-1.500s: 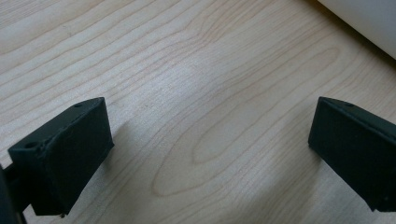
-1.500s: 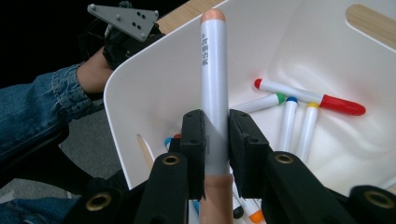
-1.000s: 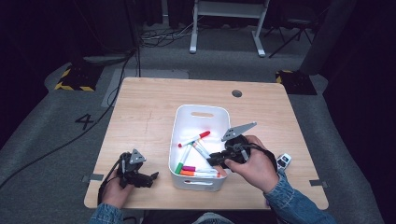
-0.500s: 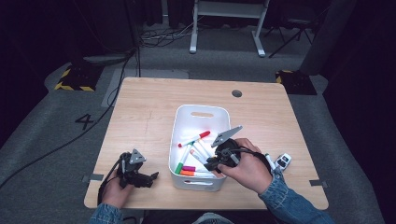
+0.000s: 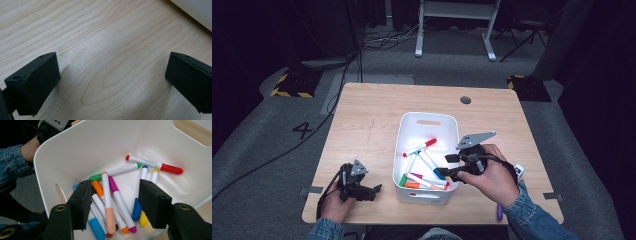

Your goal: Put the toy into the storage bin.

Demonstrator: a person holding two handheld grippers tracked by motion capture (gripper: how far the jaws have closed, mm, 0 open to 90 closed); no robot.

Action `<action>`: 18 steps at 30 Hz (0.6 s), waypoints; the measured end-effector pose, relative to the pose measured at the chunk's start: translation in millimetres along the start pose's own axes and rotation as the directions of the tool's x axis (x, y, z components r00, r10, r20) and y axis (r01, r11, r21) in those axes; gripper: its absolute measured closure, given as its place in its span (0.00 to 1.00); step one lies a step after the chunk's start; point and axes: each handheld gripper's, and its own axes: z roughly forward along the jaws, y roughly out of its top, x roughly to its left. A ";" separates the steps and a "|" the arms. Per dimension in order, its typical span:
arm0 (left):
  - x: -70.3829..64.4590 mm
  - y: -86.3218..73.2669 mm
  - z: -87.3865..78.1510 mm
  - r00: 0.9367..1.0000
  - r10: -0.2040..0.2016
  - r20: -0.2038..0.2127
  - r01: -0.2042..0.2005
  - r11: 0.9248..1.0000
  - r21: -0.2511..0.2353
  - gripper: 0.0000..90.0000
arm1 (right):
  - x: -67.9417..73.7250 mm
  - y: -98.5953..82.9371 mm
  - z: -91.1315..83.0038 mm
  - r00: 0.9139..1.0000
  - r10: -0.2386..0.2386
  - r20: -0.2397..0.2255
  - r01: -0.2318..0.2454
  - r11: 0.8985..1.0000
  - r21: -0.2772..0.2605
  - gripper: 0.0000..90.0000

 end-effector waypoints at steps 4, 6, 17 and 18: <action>-0.1 0.0 -0.1 1.000 -0.001 0.002 0.001 1.000 0.002 0.00 | -7.2 -3.4 -9.0 1.000 0.017 0.013 -0.017 1.000 -0.015 0.49; -0.1 0.0 -0.1 1.000 -0.001 0.001 0.001 1.000 0.002 0.00 | -9.1 -4.1 -11.0 1.000 0.014 0.019 -0.014 1.000 -0.018 0.49; 0.0 0.0 0.0 1.000 -0.001 0.002 0.001 1.000 0.001 0.00 | -22.9 -13.8 -30.5 0.997 0.055 0.047 -0.053 0.998 -0.045 0.49; 0.0 0.0 0.0 1.000 0.000 0.003 0.000 1.000 0.001 0.00 | -24.6 -15.7 -33.9 0.997 0.067 0.050 -0.065 0.997 -0.047 0.49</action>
